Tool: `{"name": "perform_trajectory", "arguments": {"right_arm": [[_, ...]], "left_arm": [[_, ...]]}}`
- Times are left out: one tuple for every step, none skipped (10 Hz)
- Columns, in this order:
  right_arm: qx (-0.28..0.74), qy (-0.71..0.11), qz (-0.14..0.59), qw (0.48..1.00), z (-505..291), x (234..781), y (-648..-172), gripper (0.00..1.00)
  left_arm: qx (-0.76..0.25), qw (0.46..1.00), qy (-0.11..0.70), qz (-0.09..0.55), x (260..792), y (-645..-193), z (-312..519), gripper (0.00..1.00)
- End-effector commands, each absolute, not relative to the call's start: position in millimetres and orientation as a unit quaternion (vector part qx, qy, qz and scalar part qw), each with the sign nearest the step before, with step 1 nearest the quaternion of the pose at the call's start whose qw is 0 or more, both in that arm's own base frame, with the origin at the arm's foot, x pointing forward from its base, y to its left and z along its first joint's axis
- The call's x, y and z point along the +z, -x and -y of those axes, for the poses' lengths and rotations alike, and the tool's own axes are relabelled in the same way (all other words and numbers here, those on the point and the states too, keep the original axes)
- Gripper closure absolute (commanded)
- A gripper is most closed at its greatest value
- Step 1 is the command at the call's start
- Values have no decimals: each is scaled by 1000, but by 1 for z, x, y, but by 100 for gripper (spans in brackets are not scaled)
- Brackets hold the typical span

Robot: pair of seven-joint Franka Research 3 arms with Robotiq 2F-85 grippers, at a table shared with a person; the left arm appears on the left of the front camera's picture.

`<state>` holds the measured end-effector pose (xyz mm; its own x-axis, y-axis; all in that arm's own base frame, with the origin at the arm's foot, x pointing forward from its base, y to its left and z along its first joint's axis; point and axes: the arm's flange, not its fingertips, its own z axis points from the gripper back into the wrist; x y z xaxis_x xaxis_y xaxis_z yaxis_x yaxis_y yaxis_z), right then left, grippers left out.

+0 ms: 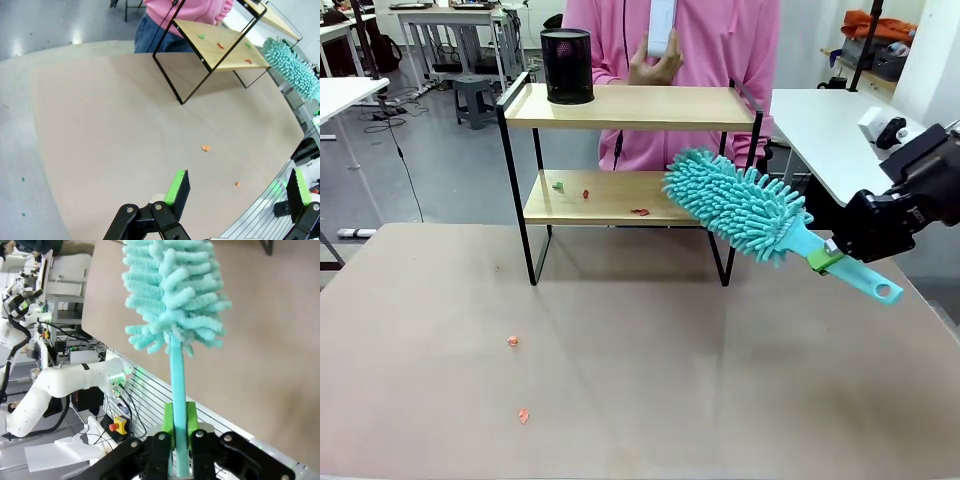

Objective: Clean the shelf.
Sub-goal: Clean the remaining tier of the Shelf with the Duster once objects are removed.

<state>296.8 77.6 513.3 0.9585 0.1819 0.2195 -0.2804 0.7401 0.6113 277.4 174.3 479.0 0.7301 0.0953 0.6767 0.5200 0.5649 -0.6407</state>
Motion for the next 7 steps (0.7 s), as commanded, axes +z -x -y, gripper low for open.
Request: {"name": "perform_trajectory", "arguments": {"right_arm": [[107, -347, 96, 927, -78, 515, -299, 88], [107, -337, 127, 927, -92, 516, -305, 88], [91, -314, 141, 934, -111, 515, -316, 88], [97, -304, 137, 938, -129, 511, -322, 88], [85, -296, 141, 941, -143, 508, -327, 88], [78, -287, 137, 945, -155, 504, -330, 88], [47, -276, 158, 947, -164, 500, -335, 88]], "left_arm": [[-137, 807, 451, 356, 480, -278, -173, 0], [-137, 807, 451, 356, 480, -278, -173, 0], [-137, 807, 451, 356, 480, -278, -173, 0], [-137, 807, 451, 356, 480, -278, -173, 0], [-137, 807, 451, 356, 480, -278, -173, 0], [-137, 807, 451, 356, 480, -278, -173, 0], [-137, 807, 451, 356, 480, -278, -173, 0]]}}
